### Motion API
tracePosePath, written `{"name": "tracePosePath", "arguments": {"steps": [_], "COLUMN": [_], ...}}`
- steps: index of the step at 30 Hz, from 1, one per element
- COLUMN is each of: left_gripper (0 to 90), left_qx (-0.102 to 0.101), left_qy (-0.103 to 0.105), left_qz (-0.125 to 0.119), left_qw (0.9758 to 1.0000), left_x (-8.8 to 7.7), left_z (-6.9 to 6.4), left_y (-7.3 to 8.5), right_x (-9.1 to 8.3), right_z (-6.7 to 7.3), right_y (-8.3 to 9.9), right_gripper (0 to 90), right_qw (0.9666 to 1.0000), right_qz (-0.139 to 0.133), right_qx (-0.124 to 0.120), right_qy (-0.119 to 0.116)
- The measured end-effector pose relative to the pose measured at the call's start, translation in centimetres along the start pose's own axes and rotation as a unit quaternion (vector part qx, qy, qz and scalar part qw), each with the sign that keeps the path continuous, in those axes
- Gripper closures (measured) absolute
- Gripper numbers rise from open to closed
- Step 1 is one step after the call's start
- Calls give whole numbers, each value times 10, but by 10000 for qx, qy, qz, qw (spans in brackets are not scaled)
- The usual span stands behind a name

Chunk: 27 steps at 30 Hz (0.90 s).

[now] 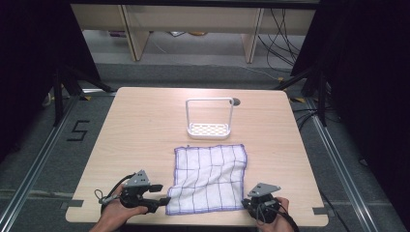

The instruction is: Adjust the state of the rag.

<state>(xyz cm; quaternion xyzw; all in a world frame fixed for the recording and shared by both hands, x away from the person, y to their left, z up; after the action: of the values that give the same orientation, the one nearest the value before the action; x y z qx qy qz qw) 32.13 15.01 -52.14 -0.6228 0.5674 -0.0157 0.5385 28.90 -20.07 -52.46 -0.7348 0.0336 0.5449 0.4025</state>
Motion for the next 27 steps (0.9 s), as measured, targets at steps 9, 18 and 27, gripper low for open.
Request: {"name": "tracePosePath", "arguments": {"steps": [9, 18, 27], "left_gripper": [402, 372, 343], "left_qx": [-97, -130, -313], "left_qy": [-389, -672, -580], "left_qz": [-254, -296, -334], "left_qw": [9989, 9972, 9973], "left_x": [-1, 29, 58], "left_z": [31, 55, 71], "left_y": [-28, -69, -102], "right_x": [-14, -22, 2], "right_z": [6, -44, -116], "right_y": [13, -21, -64], "right_gripper": [633, 433, 456], "right_qw": [9996, 9946, 9916], "right_qz": [-88, -845, -770], "right_qx": [201, 139, -47], "right_qy": [161, 593, 1037]}}
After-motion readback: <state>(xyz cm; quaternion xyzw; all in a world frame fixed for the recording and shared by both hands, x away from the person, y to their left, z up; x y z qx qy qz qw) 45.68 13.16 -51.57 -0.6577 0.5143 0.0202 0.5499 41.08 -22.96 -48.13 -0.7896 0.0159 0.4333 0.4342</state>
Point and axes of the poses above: each handheld gripper's, and its own axes: x roughly forward along the jaws, y roughly out of its underside, z roughly to its left, the point moved 4 cm from there along x, roughly forward along the jaws, and after that the axes turned 13 degrees about -x, right-handed, at the moved point
